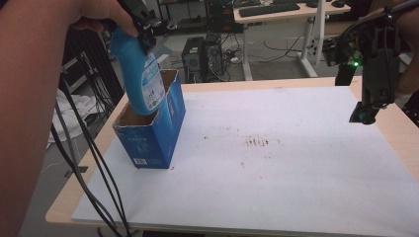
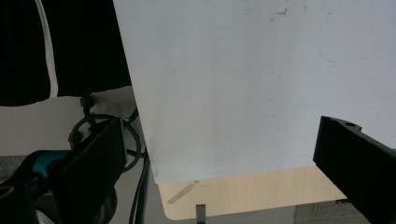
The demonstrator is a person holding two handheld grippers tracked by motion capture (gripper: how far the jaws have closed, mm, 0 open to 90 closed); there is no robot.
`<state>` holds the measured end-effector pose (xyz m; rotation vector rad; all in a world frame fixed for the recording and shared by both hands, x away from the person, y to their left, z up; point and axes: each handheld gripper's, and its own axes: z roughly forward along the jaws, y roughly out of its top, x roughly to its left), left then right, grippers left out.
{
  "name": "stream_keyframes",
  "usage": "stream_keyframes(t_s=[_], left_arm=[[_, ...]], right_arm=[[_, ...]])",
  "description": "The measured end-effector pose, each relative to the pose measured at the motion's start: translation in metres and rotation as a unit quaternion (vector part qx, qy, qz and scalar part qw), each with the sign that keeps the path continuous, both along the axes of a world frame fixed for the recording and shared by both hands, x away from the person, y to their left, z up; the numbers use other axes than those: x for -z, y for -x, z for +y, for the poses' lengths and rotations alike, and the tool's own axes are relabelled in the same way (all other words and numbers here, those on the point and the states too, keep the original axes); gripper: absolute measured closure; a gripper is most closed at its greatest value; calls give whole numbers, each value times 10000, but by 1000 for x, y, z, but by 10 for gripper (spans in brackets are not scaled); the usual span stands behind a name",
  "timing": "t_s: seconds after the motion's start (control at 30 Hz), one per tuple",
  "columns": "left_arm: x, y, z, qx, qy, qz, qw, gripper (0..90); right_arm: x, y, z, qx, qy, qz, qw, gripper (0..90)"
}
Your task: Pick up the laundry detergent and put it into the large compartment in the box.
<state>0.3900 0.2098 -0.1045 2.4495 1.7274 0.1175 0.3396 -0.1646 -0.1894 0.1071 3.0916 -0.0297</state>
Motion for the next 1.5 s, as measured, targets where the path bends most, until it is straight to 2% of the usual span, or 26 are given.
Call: stream_keyframes(t_s=[0.33,0.73,0.8,0.83,0.93,1.1,1.13,1.17,1.33,1.37,1.5], left_arm=[[17,-15,23,1,38,119,9999,372],[44,-32,31,322,-118,250,9991,372],[53,-36,32,492,-118,292,9983,372],[53,-36,32,492,-118,292,9983,372],[67,-39,36,665,-146,368,9970,372],[82,-41,36,1023,-252,329,9939,372],[82,-41,36,1023,-252,329,9939,372],[88,-41,37,1174,-253,300,9923,372],[102,-41,38,1346,-259,367,9899,372],[108,-41,38,1467,-297,365,9881,372],[120,-41,36,1648,-380,435,9846,372]], right_arm=[[3,-7,1,66,5,30,10000,18],[5,-14,-1,161,44,53,9998,18],[5,-15,-1,160,45,46,9999,18],[5,-15,-1,160,45,46,9999,18],[5,-16,-1,161,60,48,9998,18],[6,-16,1,179,65,69,9998,18],[6,-16,1,179,65,69,9998,18],[7,-17,1,177,80,80,9998,18],[8,-16,2,161,71,83,9998,18],[8,-16,2,172,84,81,9998,18],[8,-14,2,173,76,85,9998,18]])
